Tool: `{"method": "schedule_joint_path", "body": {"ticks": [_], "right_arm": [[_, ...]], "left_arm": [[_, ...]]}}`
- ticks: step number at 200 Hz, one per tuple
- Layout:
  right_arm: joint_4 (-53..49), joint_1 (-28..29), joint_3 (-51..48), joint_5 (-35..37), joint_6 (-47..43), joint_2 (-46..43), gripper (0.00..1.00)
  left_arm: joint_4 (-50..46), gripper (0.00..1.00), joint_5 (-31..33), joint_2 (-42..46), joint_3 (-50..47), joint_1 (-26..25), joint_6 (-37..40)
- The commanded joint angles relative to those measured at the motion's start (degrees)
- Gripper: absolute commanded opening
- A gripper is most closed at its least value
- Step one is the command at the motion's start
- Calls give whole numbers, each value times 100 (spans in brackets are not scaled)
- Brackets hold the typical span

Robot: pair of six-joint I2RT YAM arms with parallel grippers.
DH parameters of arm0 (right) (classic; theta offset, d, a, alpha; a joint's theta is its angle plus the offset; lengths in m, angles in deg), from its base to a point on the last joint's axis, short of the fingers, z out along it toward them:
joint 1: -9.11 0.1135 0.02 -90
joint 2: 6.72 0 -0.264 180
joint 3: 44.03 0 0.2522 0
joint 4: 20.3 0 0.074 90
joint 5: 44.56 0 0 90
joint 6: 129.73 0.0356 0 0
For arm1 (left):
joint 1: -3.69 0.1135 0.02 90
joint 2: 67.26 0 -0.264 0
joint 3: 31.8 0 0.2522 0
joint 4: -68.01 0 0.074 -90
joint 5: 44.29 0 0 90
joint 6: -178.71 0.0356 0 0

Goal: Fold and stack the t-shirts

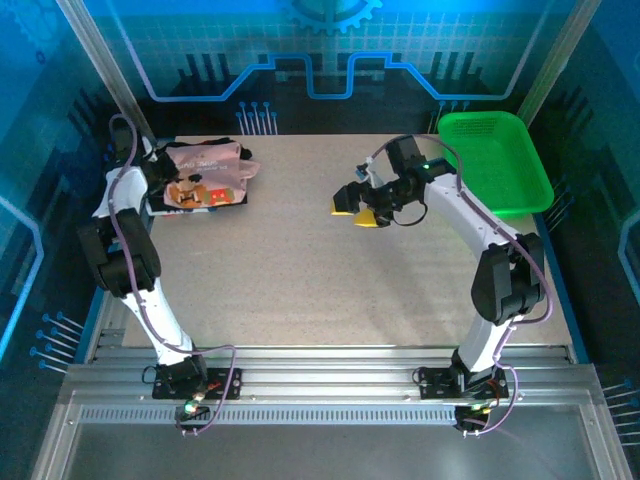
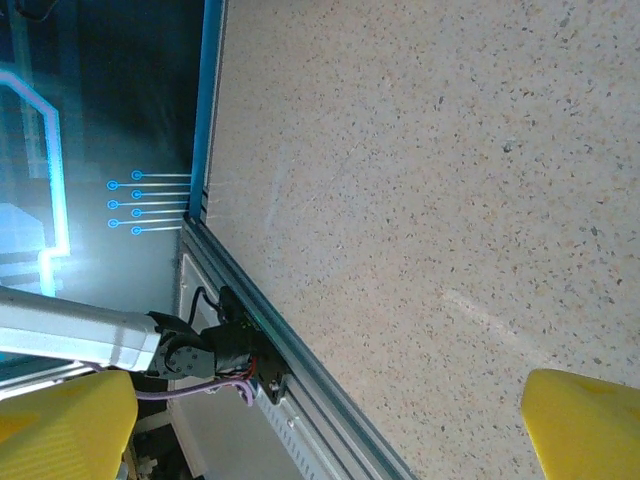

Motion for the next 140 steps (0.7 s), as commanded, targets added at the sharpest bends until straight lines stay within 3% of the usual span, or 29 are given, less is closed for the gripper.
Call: {"method": "schedule_joint_path", "body": {"ticks": [1, 37, 50, 57, 104, 140], "right_arm": [[-212, 86, 159, 61, 48, 105, 100], [-121, 143, 140, 167, 177, 315, 100], [-45, 199, 180, 159, 237, 365, 100], [-52, 233, 230, 174, 237, 388, 100], [-211, 258, 334, 391, 92, 379, 100], [204, 285, 377, 461, 405, 607, 100]], "left_arm": [[378, 0, -149, -161, 272, 161, -198], [735, 0, -999, -363, 224, 80, -231], [814, 34, -1058, -420, 155, 86, -371], [886, 45, -1108, -413, 104, 109, -464], [881, 85, -933, 104, 173, 244, -697], [500, 97, -399, 937, 486, 218, -514]]}}
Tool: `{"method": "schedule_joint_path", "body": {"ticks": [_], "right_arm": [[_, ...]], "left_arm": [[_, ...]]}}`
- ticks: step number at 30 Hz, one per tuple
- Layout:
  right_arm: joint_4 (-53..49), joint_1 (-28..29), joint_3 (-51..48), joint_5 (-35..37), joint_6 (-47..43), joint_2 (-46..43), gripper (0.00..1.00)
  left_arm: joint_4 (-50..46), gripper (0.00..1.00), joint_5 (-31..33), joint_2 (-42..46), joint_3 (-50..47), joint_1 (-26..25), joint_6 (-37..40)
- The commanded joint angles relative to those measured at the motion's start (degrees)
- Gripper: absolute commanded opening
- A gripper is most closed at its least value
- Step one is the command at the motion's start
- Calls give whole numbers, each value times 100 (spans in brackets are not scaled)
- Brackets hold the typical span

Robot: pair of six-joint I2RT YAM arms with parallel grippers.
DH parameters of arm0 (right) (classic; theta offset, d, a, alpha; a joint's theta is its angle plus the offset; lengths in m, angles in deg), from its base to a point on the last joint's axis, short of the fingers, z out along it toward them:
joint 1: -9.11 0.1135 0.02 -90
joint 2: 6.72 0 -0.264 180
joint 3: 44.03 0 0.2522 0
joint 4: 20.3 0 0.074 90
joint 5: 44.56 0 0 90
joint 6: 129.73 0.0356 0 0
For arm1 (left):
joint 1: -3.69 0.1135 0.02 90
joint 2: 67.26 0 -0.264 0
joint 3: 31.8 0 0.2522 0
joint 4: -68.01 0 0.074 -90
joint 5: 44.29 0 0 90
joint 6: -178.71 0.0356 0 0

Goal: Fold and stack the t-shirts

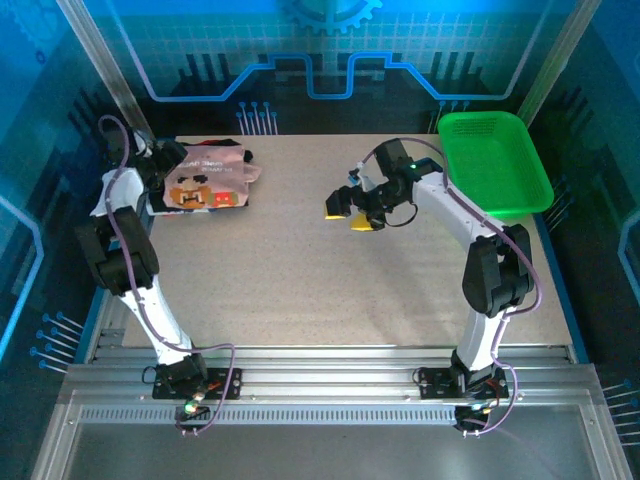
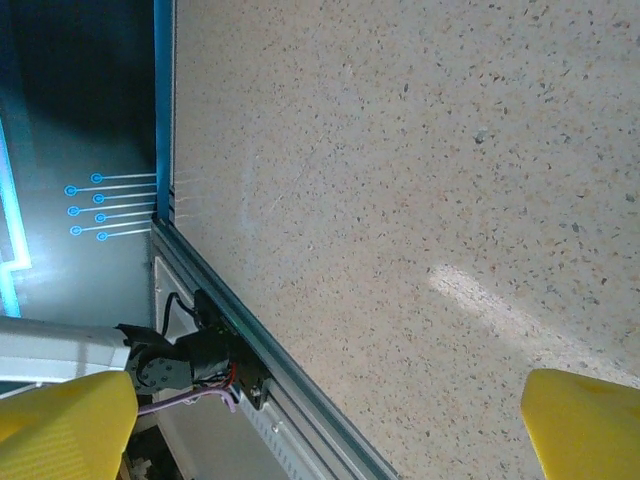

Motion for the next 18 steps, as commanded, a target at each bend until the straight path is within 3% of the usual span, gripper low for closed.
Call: {"method": "schedule_joint_path", "body": {"ticks": [1, 7, 9, 13, 18], "right_arm": [[249, 66, 191, 114, 234, 203, 100], [536, 233, 1016, 130, 608, 1029, 100], [606, 300, 1410, 147, 765, 1383, 99], [559, 442, 2581, 205, 1084, 2341, 94], [418, 577, 4221, 241, 1566, 3577, 88]], "left_arm": [[-184, 97, 369, 958, 446, 65, 133], [-792, 99, 556, 1583, 586, -493, 886], [-840, 99, 251, 1627, 511, -766, 1000], [-1146, 99, 331, 1289, 597, -1455, 1340], [-1073, 97, 421, 913, 493, -1916, 1178]]}}
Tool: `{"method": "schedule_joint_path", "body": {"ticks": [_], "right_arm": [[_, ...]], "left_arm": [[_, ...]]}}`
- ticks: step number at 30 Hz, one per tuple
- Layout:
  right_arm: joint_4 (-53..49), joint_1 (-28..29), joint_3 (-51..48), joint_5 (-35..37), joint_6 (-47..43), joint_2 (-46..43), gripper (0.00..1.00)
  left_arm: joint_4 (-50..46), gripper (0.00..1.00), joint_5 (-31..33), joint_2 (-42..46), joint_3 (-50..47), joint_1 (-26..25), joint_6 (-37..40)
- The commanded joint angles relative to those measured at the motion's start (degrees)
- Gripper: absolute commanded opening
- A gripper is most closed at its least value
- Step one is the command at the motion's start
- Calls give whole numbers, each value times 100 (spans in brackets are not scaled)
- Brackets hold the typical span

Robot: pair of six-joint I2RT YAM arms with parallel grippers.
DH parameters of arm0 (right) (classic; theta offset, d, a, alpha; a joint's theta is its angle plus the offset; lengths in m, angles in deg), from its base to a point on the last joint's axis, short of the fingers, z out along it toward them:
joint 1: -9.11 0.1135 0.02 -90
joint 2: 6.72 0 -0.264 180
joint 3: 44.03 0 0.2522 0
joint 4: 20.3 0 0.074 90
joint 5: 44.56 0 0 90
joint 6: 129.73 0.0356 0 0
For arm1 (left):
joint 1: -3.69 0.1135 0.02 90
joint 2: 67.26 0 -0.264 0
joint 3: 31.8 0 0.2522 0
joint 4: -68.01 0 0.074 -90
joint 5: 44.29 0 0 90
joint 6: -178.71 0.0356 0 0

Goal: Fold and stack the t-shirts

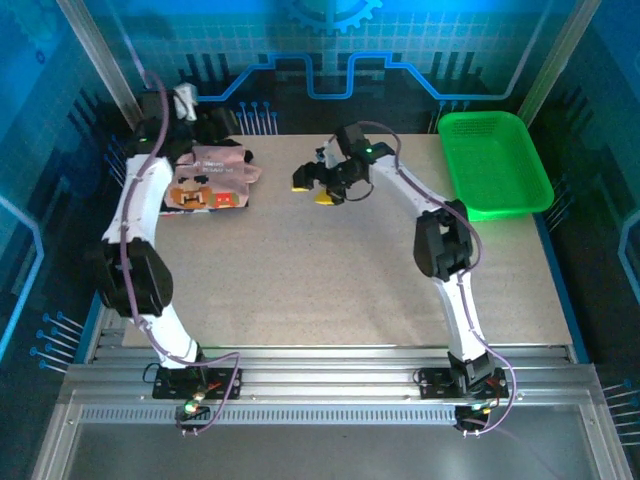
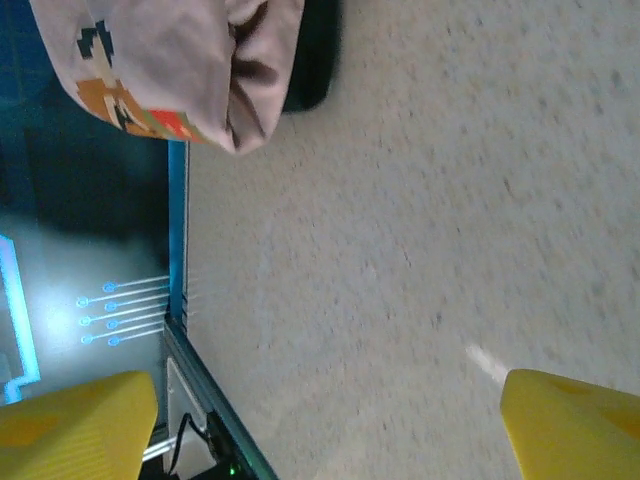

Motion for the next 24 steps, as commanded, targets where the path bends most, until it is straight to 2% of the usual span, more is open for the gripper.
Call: {"method": "schedule_joint_path", "body": {"ticks": [1, 3, 7, 13, 19, 24], "right_arm": [[-172, 142, 1093, 33, 549, 816, 88], [-143, 164, 1314, 79, 636, 946, 87], [30, 127, 1111, 224, 541, 751, 91], [222, -90, 736, -8, 569, 734, 91], [373, -231, 1087, -403, 721, 1171, 90], [260, -333, 1036, -594, 549, 1132, 91]], "left_arm": [[-211, 97, 25, -241, -182, -167, -9], [-22, 97, -77, -193, -376, -306, -61], [-218, 98, 237, -369, -287, -580, 144], [-1414, 93, 1293, -1341, 812, -691, 153], [-2271, 92, 2543, -2324, 2079, -1043, 313], [-2906, 91, 3420, -3086, 3039, -1138, 306]]}}
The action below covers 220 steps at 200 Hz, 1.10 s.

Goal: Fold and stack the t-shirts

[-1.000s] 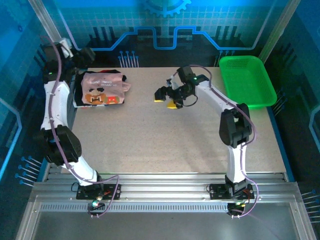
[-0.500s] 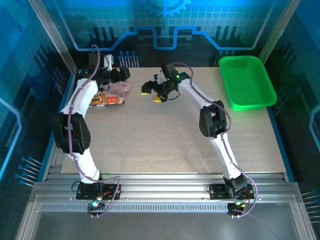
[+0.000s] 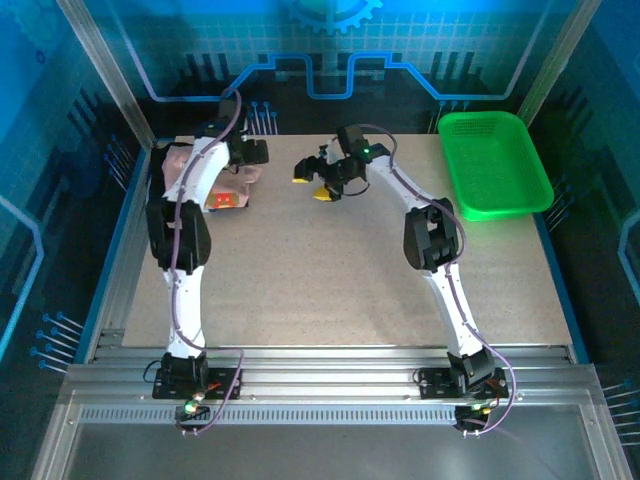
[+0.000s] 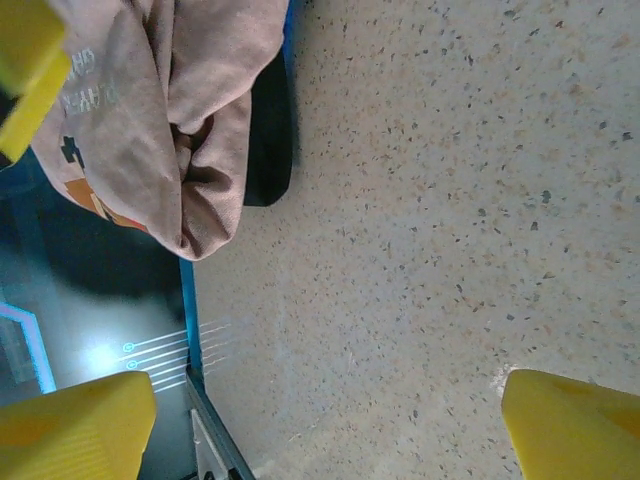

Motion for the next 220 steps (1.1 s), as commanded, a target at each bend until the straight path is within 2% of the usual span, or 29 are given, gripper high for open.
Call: {"method": "schedule_joint_path", "body": {"ticks": [1, 40, 65, 82, 118, 139, 169, 190, 196, 205, 208, 220], "right_arm": [[-55, -78, 10, -377, -116, 59, 91], [64, -142, -668, -543, -306, -288, 91], [-99, -177, -802, -613, -497, -376, 91], [-190, -202, -874, -627, -625, -453, 91], [-256, -271, -1093, -640, -760, -675, 91], [-217, -300, -1264, -626, -779, -792, 91], [-127, -330, -1486, -606, -756, -924, 91], [-76, -336, -1597, -609, -734, -970, 91], [-72, -336, -1619, -617, -727, -983, 91], [-72, -336, -1656, -634, -725, -999, 91], [-72, -336, -1665, -639, -725, -1001, 91], [-72, -336, -1715, -648, -751, -1042, 91]], "left_arm": [[-801, 90, 988, -384, 583, -39, 74], [-873, 87, 1574, -761, 716, -44, 70], [-861, 78, 1688, -995, 832, -50, 138], [-843, 63, 1688, -1101, 852, -41, 176], [-759, 18, 1585, -1040, 763, -32, 231], [-523, 12, 1365, -809, 584, -62, 293], [185, 12, 1037, -291, -144, -211, 649], [229, 15, 798, -276, -327, -218, 712], [195, 24, 766, -302, -338, -208, 699], [175, 50, 799, -317, -400, -208, 665], [174, 57, 816, -317, -423, -200, 656], [195, 69, 869, -279, -489, -182, 619]]}}
